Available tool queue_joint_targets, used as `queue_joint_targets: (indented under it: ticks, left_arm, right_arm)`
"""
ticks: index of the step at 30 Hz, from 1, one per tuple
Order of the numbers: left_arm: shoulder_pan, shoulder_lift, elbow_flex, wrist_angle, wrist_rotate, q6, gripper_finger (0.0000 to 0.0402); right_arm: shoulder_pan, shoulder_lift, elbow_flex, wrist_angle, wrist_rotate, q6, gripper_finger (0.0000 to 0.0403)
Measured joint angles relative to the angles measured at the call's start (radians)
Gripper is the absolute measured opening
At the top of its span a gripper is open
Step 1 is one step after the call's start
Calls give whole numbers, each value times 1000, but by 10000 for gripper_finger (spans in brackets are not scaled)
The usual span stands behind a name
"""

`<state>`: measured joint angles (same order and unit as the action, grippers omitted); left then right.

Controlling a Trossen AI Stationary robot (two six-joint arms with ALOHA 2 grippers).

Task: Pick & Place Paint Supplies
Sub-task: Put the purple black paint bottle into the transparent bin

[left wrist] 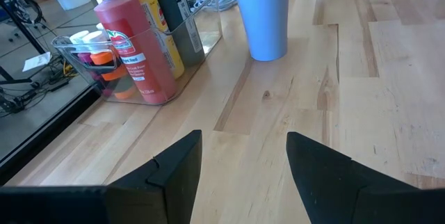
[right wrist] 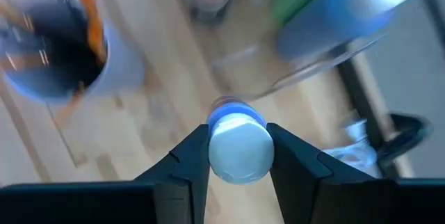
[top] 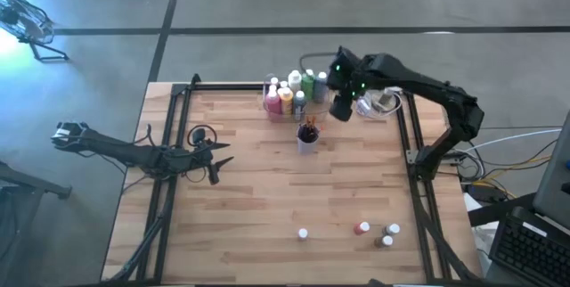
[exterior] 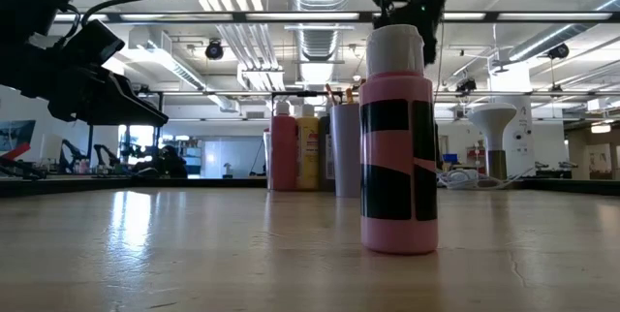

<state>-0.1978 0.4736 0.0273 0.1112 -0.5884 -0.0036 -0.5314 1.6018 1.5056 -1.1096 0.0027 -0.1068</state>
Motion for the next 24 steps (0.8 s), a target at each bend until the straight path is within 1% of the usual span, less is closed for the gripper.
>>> queue_joint_targets:
  ticks: [2, 6, 12, 19, 24]
  left_arm:
    - [0, 0, 0, 0, 0, 0, 216]
    - [0, 0, 0, 0, 0, 0, 216]
    - [0, 0, 0, 0, 0, 0, 216]
    - [0, 0, 0, 0, 0, 0, 216]
    - [0, 0, 0, 0, 0, 0, 216]
  right_arm:
    - [-12, 2, 65, -15, 0, -3, 113]
    - [-27, 2, 160, -14, -1, -65, 113]
    - [-50, 7, 217, -3, -4, -148, 115]
    - [-67, 92, 257, -1, -26, -31, 115]
    - [-61, 165, 286, 0, -33, -23, 114]
